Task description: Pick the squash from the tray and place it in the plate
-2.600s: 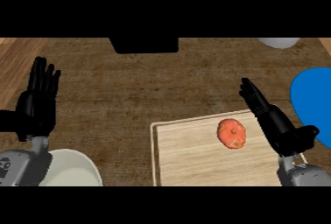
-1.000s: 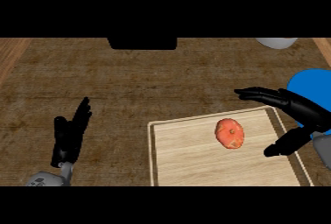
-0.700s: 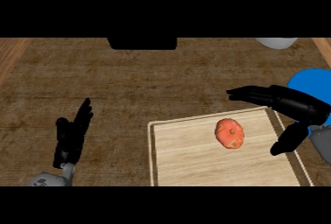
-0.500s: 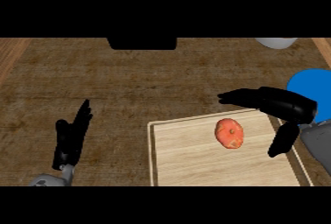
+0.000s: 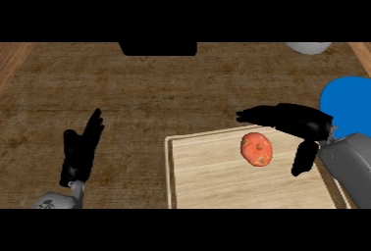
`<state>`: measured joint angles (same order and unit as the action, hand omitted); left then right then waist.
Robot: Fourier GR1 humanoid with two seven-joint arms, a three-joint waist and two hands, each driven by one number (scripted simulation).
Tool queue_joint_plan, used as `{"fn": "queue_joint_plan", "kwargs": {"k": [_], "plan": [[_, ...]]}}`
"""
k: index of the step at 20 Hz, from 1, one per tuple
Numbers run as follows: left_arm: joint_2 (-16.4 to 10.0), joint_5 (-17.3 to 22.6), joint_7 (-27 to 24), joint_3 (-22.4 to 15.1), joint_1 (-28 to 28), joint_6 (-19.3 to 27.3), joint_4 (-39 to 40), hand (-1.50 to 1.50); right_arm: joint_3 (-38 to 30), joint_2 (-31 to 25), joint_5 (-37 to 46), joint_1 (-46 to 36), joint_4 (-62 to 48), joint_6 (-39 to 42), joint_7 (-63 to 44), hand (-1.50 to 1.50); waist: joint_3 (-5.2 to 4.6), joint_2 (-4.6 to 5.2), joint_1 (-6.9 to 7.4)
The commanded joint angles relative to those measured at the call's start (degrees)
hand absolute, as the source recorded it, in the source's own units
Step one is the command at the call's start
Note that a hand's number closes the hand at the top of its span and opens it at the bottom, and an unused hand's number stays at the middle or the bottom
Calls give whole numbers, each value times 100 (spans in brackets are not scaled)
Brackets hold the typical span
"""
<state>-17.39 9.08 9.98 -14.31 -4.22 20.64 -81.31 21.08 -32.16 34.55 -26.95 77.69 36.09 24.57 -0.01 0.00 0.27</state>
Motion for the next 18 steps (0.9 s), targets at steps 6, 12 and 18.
{"fn": "queue_joint_plan", "kwargs": {"k": [6, 12, 18], "plan": [[156, -393, 304, 186, 204, -138, -483, 0, -176, 332, 694, -124, -566, 109, 489, -150, 2, 1, 18], [218, -392, 313, 410, 225, -454, -361, 0, -162, 658, 939, -100, -739, 111, 445, -150, 2, 3, 17], [355, -618, 586, 451, 308, -489, -634, 0, -242, 675, 1195, -59, -617, 246, 468, -150, 2, -3, 6]]}}
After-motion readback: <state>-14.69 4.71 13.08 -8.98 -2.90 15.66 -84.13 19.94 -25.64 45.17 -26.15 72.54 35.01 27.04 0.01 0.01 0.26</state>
